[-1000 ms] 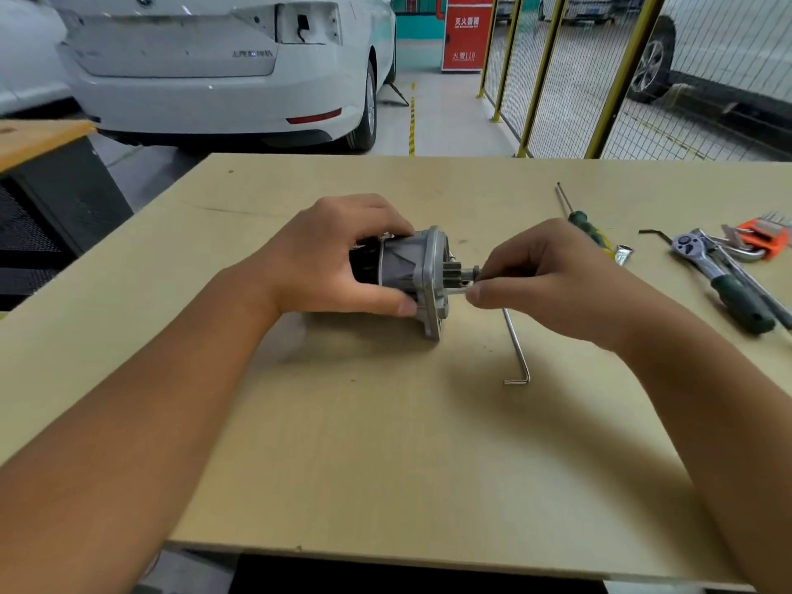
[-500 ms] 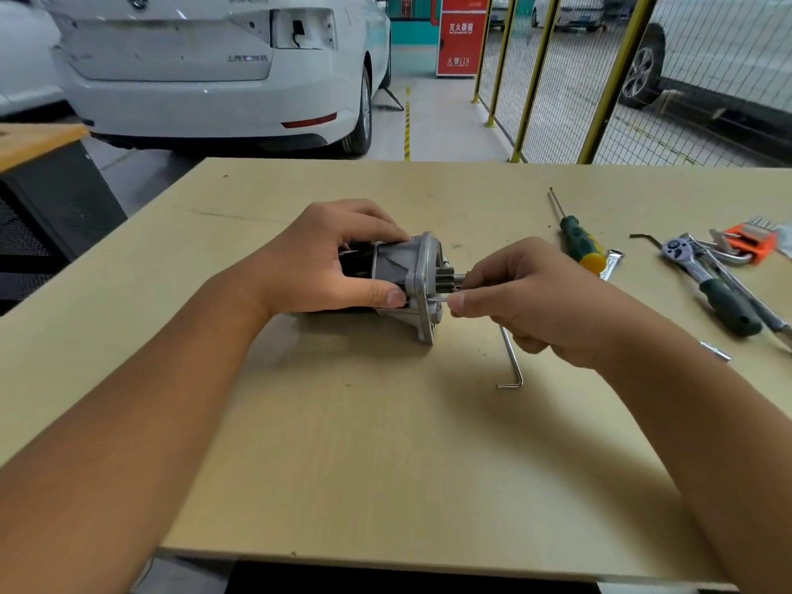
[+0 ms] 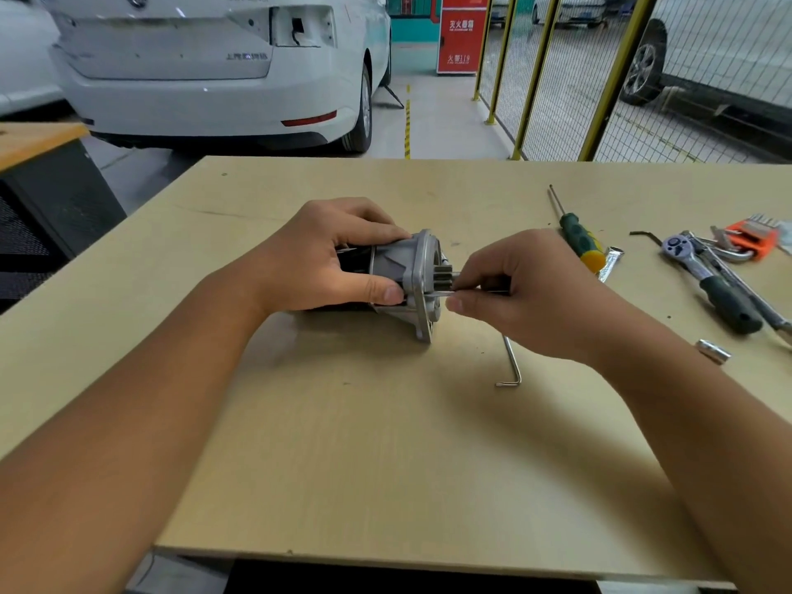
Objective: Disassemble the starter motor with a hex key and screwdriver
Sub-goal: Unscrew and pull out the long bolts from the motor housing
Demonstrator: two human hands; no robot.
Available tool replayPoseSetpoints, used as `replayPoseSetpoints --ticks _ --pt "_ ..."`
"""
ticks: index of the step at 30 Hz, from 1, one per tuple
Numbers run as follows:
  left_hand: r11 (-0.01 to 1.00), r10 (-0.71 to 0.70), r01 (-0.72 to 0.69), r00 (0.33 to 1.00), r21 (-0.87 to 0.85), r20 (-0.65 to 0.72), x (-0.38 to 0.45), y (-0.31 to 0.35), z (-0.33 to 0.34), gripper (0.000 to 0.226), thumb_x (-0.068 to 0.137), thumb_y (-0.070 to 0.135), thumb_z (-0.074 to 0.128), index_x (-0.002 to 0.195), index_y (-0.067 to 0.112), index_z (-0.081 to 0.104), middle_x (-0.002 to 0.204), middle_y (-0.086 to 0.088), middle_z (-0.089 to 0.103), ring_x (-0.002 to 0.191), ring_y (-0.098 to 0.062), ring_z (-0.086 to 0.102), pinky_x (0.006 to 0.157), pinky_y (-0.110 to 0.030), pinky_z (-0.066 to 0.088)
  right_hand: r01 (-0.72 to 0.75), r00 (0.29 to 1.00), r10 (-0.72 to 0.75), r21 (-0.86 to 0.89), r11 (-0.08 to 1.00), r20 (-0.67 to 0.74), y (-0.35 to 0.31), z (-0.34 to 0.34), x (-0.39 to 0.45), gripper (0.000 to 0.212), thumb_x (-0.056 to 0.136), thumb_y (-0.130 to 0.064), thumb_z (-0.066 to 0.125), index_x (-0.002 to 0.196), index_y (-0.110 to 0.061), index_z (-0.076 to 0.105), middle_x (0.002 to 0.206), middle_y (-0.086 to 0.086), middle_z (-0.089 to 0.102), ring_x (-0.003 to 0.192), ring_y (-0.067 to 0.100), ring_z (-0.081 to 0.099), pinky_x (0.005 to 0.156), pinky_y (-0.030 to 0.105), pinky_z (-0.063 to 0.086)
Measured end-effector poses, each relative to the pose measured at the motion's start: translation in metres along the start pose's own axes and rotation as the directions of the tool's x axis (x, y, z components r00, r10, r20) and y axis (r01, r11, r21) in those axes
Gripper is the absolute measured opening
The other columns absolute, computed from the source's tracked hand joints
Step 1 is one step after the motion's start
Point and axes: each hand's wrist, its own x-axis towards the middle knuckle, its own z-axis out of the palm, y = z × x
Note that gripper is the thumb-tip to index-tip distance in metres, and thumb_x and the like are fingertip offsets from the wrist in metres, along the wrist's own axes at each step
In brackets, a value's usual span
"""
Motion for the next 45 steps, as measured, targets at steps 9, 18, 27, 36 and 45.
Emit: replayPoseSetpoints --ticks 9,18,27,36,45 --pt "1.0 -0.023 0.025 0.997 -0.019 0.074 0.0013 0.0 -0.0049 0.067 0.072 0.051 0.084 0.13 0.021 0.073 0.121 0.009 0.066 0.113 -0.008 0.063 0.087 -0.014 0.045 -0.005 1.0 0.005 -0.021 1.0 -0.028 0.0019 0.0019 0.0023 0.013 0.087 -0.027 0.077 0.079 -0.016 0.078 0.061 -0.005 0.062 0.058 0.012 0.054 0.056 0.032 0.043" --pt "0.999 -0.036 0.038 0.995 -0.015 0.094 0.0013 0.0 -0.0058 0.066 0.071 0.04 0.088 0.131 0.021 0.071 0.124 0.008 0.065 0.114 -0.004 0.062 0.087 -0.008 0.041 -0.076 0.995 0.063 0.168 0.983 0.081 0.0039 0.0001 0.0026 0.014 0.089 -0.023 0.075 0.079 -0.012 0.076 0.063 0.008 0.06 0.054 0.01 0.045 0.055 0.03 0.037" --pt "1.0 -0.03 0.03 0.998 -0.005 0.064 0.001 0.0023 -0.0044 0.064 0.07 0.039 0.088 0.129 0.02 0.073 0.121 0.007 0.066 0.11 -0.005 0.063 0.086 -0.009 0.041 -0.183 0.981 0.152 0.33 0.926 0.116 0.0042 0.0024 0.0035 0.014 0.087 -0.02 0.077 0.078 -0.01 0.077 0.068 0.021 0.06 0.058 0.017 0.045 0.056 0.033 0.035" --pt "0.999 -0.033 0.033 0.997 -0.003 0.065 0.0005 0.0029 -0.0045 0.063 0.071 0.039 0.088 0.129 0.02 0.073 0.122 0.006 0.066 0.111 -0.005 0.063 0.085 -0.009 0.04 -0.192 0.98 0.169 0.303 0.933 0.103 0.0048 -0.0003 0.0038 0.014 0.086 -0.019 0.078 0.077 -0.008 0.078 0.055 0.004 0.051 0.046 0.007 0.037 0.044 0.019 0.029" --pt "0.999 -0.046 0.046 0.996 -0.002 0.072 0.001 0.0033 -0.0051 0.064 0.071 0.04 0.088 0.13 0.021 0.073 0.122 0.008 0.066 0.112 -0.006 0.063 0.085 -0.01 0.041 -0.199 0.98 0.181 0.332 0.922 0.084 0.0064 -0.0019 0.0041 0.013 0.085 -0.016 0.078 0.077 -0.006 0.077 0.05 -0.004 0.047 0.041 0.004 0.034 0.042 0.015 0.027"
